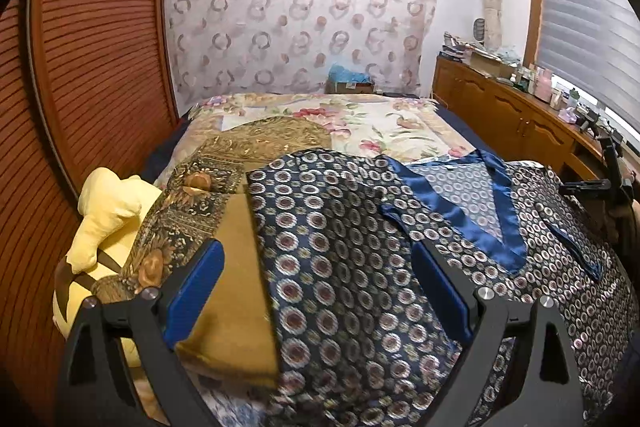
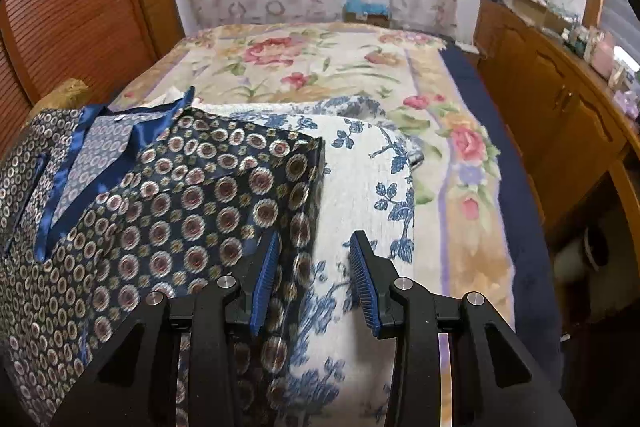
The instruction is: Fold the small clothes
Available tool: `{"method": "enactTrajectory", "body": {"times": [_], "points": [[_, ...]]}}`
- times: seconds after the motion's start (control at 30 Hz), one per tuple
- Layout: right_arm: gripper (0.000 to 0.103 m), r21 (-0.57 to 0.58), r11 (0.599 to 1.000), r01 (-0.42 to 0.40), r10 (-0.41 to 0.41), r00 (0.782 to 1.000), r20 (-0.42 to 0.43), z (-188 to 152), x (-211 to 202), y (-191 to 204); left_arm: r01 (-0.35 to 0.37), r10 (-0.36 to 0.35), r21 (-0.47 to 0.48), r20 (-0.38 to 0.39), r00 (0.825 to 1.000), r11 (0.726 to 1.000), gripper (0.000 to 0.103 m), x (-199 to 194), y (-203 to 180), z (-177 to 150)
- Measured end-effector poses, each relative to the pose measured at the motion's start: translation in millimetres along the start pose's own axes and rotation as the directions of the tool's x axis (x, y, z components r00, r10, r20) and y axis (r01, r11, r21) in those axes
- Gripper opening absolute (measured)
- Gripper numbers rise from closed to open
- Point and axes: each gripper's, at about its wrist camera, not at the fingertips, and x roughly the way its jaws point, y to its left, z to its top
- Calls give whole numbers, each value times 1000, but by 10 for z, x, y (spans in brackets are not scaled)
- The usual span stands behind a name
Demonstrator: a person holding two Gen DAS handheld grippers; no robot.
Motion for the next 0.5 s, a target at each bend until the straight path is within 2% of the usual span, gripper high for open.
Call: {"method": "enactTrajectory", "body": {"times": [0.07,0.13,0.2,0.23,0.3,0.5], "points": [[36,-1,1000,-10,10,1000,-6,15,27,-34,5,-5,-9,-17,1000,1000,95,66,55,32],[23,2,999,-35,35,999,-10,28,44,-66,-2,2,-9,-35,999,1000,95,161,89,66],[5,-10,995,-94,94,996,-6,37,36,-65,-11,11,-3,-42,999,1000,95,212,102,91],[2,-23,993,-113,113,994,3,33,16,-55,-13,13,-3,-45,999,1000,95,246,114,110],[1,-43,996,-83,84,996,19,41,-17,-48,-13,13,-8,-49,999,1000,95,286,134,132],[0,-2,1000,24,-24,999,28,96,-47,-231,-19,18,-13,-68,998,1000,95,417,220,183]]}}
